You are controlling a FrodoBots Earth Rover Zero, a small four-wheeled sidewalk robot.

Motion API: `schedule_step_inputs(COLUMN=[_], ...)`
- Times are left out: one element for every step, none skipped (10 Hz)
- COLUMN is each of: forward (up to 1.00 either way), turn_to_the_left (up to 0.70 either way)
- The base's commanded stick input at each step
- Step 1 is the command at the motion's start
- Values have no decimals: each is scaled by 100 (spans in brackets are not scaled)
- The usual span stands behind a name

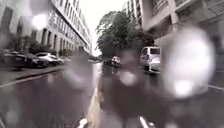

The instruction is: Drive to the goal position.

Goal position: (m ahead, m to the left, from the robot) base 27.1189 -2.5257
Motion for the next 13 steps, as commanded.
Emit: schedule_step_inputs(forward=[70, 70, 70, 70, 70, 70, 70, 70, 70, 70, 70, 70, 70], turn_to_the_left=[0, 0, 0, 0, 0, 0, 0, 0, 0, 0, 0, 0, 0])
